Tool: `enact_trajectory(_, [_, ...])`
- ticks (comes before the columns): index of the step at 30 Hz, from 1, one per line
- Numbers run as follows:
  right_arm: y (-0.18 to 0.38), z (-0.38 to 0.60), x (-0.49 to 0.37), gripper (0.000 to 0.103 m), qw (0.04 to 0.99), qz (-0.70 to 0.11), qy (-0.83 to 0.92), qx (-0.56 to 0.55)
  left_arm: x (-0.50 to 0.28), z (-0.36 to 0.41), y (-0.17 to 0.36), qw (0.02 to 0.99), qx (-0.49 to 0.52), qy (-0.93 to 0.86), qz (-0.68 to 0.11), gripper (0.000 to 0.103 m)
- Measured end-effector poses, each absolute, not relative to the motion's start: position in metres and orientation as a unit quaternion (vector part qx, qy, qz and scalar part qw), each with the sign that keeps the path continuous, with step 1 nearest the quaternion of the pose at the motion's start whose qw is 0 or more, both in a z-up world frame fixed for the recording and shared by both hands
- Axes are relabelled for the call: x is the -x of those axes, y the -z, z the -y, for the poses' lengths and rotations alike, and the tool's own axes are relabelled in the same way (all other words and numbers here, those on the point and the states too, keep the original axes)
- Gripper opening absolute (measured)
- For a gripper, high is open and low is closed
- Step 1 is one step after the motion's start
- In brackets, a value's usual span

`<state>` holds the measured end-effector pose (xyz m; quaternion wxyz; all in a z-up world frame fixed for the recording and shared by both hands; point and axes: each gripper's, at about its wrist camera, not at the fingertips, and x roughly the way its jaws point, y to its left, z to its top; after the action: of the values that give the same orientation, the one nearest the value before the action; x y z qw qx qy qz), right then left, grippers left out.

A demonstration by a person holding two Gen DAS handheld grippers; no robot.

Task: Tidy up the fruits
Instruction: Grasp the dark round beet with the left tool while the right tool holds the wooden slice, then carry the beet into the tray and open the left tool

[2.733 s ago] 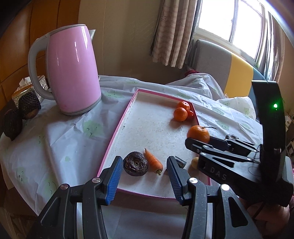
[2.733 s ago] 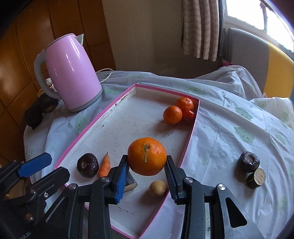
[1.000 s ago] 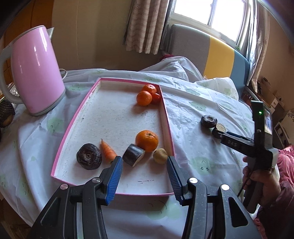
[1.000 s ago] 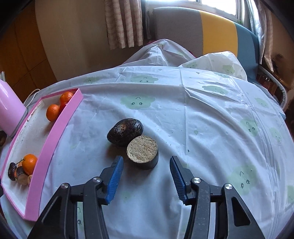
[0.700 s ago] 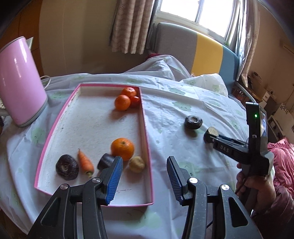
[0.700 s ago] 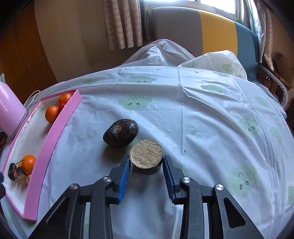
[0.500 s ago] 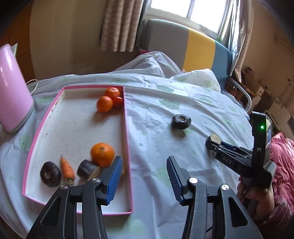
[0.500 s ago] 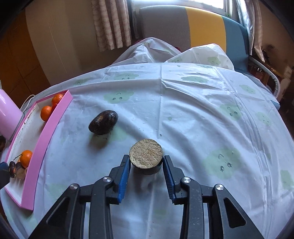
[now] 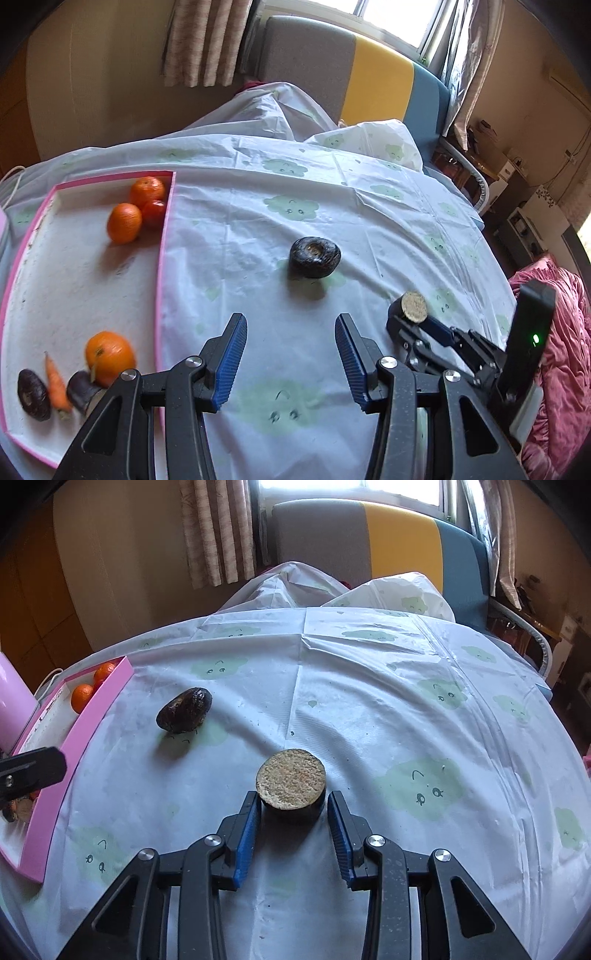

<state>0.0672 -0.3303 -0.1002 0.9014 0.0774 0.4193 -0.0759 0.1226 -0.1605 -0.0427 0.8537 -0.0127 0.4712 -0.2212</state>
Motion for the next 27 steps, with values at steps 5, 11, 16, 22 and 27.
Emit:
enact_trajectory(5, [0.101, 0.333, -0.067, 0.037, 0.903, -0.414, 0.071, -0.088, -0.141, 0.181, 0.051, 0.849, 0.008, 0.227, -0.476, 0.058])
enact_trajectory(11, [0.101, 0.334, -0.066, 0.038, 0.904, -0.412, 0.070, -0.091, -0.165, 0.203, 0.062, 0.848, -0.002, 0.222, -0.482, 0.061])
enact_trajectory(16, [0.101, 0.334, -0.066, 0.038, 0.904, -0.411, 0.070, -0.091, -0.181, 0.216, 0.074, 0.843, -0.007, 0.219, -0.491, 0.061])
enact_trajectory(22, [0.101, 0.332, -0.066, 0.038, 0.904, -0.411, 0.070, -0.090, -0.195, 0.222, 0.086, 0.837, 0.008, 0.222, -0.500, 0.052])
enact_trajectory(27, [0.101, 0.333, -0.066, 0.037, 0.904, -0.411, 0.071, -0.089, -0.190, 0.221, 0.087, 0.840, 0.001, 0.228, -0.492, 0.050])
